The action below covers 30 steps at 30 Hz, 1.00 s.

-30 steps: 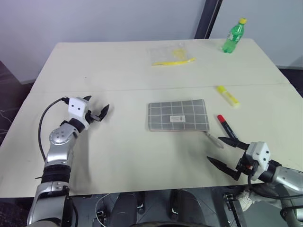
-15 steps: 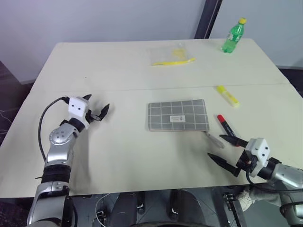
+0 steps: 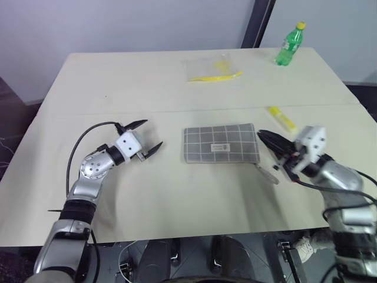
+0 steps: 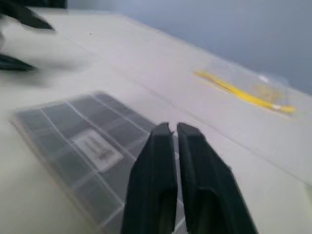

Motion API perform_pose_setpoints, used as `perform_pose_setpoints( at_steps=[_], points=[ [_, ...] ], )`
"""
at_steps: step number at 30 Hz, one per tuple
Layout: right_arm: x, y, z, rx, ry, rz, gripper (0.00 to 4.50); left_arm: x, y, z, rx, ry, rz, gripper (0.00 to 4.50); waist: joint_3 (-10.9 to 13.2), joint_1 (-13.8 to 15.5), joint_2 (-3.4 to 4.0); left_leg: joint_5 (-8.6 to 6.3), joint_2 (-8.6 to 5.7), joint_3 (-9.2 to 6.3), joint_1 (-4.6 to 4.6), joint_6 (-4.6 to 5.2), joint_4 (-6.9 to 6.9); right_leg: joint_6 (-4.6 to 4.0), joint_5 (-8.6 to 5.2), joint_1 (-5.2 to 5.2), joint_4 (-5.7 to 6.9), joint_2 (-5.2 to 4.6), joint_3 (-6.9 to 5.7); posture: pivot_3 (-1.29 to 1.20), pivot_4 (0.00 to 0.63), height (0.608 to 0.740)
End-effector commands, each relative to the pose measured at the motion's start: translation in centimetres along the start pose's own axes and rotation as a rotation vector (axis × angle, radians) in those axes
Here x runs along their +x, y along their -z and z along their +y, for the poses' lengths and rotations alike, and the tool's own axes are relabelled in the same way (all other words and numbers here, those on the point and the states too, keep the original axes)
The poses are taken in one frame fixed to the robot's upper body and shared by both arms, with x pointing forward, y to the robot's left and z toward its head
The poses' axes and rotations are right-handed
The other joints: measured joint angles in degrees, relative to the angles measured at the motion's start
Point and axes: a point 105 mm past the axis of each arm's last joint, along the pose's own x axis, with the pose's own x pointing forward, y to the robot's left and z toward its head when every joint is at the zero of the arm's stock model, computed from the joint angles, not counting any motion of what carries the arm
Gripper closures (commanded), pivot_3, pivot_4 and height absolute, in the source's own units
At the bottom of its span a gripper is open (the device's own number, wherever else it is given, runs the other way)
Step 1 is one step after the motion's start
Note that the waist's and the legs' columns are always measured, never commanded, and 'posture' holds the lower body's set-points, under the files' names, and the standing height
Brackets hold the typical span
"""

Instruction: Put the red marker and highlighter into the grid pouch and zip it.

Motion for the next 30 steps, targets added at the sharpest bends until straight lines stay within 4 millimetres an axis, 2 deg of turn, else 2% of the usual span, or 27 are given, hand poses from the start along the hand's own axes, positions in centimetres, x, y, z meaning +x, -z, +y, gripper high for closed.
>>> perform_pose_setpoints(
  at_steps=[1,4,9,13,21,26,29,30],
  points=[
    [1.4,0.7,0.0,-0.071,0.028,0.023,4.41,0.0,-0.9,-0.8,0.167,0.127,-0.057,0.00,0.0,0.0,0.00,0.01,-0.02,0.07,-0.05,0.01,0.01,0.11,0.06,-0.09,0.10,-0.02,0.03,0.00,0.150,0.740],
    [2.3,0.8,0.8,-0.103,0.006,0.025,4.41,0.3,-1.3,-1.7,0.254,0.212,-0.101,0.00,0.0,-0.1,-0.02,0.22,-0.03,0.71,-0.13,-0.07,0.08,0.15,0.07,-0.34,0.71,-0.22,0.29,0.00,0.150,0.740],
    [3.0,4.1,1.0,-0.290,-0.008,0.185,4.41,1.2,-1.4,-3.7,0.347,0.334,-0.145,0.00,0.0,-0.2,-0.03,-0.06,0.05,0.89,0.04,0.18,0.21,0.12,0.04,-0.47,0.76,-0.20,0.44,0.00,0.150,0.740],
    [3.0,5.3,0.8,-0.359,-0.017,0.247,4.41,2.5,-1.9,-4.4,0.374,0.354,-0.177,0.00,0.0,0.0,-0.02,-0.07,0.09,0.92,0.16,0.17,0.21,0.01,-0.02,-0.51,0.77,-0.21,0.52,0.00,0.150,0.740],
    [2.7,5.4,1.5,-0.375,-0.054,0.247,4.41,5.0,-2.2,-4.7,0.397,0.341,-0.175,0.00,0.0,0.0,-0.05,-0.07,0.09,0.96,0.16,0.23,0.28,0.13,0.06,-0.43,0.80,-0.19,0.52,0.00,0.150,0.740],
    [2.5,5.0,1.6,-0.358,-0.047,0.231,4.41,6.8,-3.0,-6.5,0.372,0.378,-0.214,0.00,0.0,0.0,-0.07,-0.08,0.09,0.95,0.15,0.28,0.34,0.14,0.05,-0.42,0.81,-0.20,0.51,0.00,0.150,0.740],
    [2.6,4.7,1.7,-0.356,-0.044,0.227,4.50,7.0,-3.2,-7.1,0.358,0.396,-0.222,0.88,0.0,-0.1,-0.07,-0.05,0.09,0.96,0.15,0.40,0.36,0.14,0.05,-0.41,0.81,-0.21,0.52,0.00,0.150,0.740],
    [2.6,4.6,1.8,-0.355,-0.044,0.223,4.50,7.1,-3.1,-7.4,0.348,0.411,-0.216,1.38,0.0,-0.1,-0.07,-0.05,0.09,0.96,0.14,0.41,0.36,0.15,0.06,-0.41,0.82,-0.21,0.52,0.00,0.150,0.740]
  ],
)
